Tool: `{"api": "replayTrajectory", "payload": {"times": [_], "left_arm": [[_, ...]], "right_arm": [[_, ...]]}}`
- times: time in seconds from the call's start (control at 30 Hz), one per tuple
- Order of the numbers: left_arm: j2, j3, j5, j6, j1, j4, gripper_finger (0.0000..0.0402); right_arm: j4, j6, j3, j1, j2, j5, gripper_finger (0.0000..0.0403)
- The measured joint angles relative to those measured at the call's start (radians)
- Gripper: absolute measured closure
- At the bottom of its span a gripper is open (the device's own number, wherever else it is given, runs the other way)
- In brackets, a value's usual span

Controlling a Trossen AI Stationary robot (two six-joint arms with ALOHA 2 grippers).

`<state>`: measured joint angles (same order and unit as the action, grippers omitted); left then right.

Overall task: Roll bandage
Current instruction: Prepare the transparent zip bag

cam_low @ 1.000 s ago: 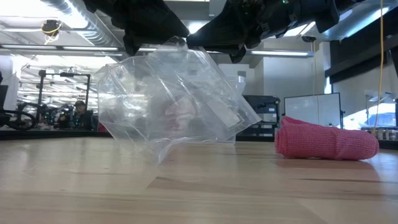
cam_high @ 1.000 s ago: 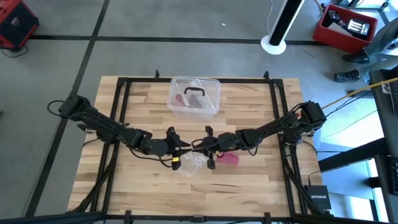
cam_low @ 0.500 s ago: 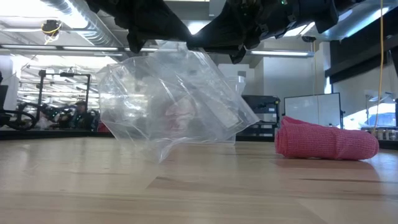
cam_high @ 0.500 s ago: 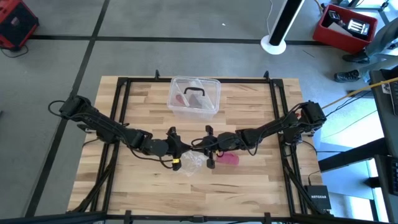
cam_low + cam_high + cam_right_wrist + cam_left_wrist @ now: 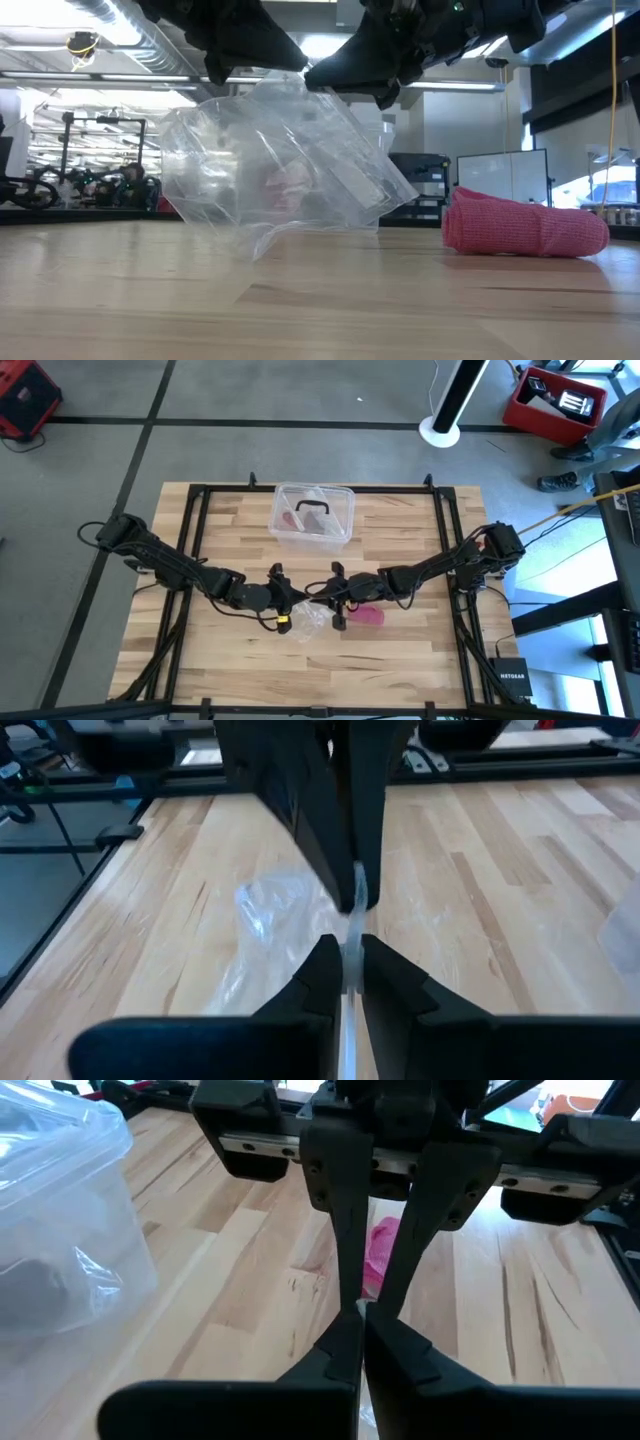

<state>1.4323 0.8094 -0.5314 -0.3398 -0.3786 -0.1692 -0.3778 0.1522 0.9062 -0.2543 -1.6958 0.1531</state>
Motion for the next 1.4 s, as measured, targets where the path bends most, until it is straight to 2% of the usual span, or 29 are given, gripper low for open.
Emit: {"api": "replayTrajectory", "payload": {"times": [0.4,0.77,0.97,1.07,1.23,1.4], "left_arm": [[-0.022,0.000,-0.014,0.012,0.000,0.012,0.0402],[-0.067,0.000,-0.034,0.017,0.001,0.074,0.0401],[-0.067,0.000,-0.033,0.014,0.001,0.066,0.0401],[-0.068,0.000,-0.042,0.016,-0.005,0.053,0.0401],[-0.044,0.002,-0.038,0.045,-0.017,0.012,0.0401],[-0.031,0.001,-0.040,0.053,-0.019,0.024,0.0401]], "right_arm": [[0.171,0.025,-0.002,-0.001,0.015,-0.043,0.0364],[0.527,0.053,-0.003,-0.002,0.093,-0.096,0.0364],[0.542,0.071,-0.003,-0.001,0.092,-0.090,0.0361],[0.592,0.032,0.031,0.020,0.101,-0.074,0.0338],[0.572,-0.040,0.132,0.033,0.129,-0.055,0.0266],[0.572,-0.052,0.148,0.016,0.127,-0.077,0.0211]]}}
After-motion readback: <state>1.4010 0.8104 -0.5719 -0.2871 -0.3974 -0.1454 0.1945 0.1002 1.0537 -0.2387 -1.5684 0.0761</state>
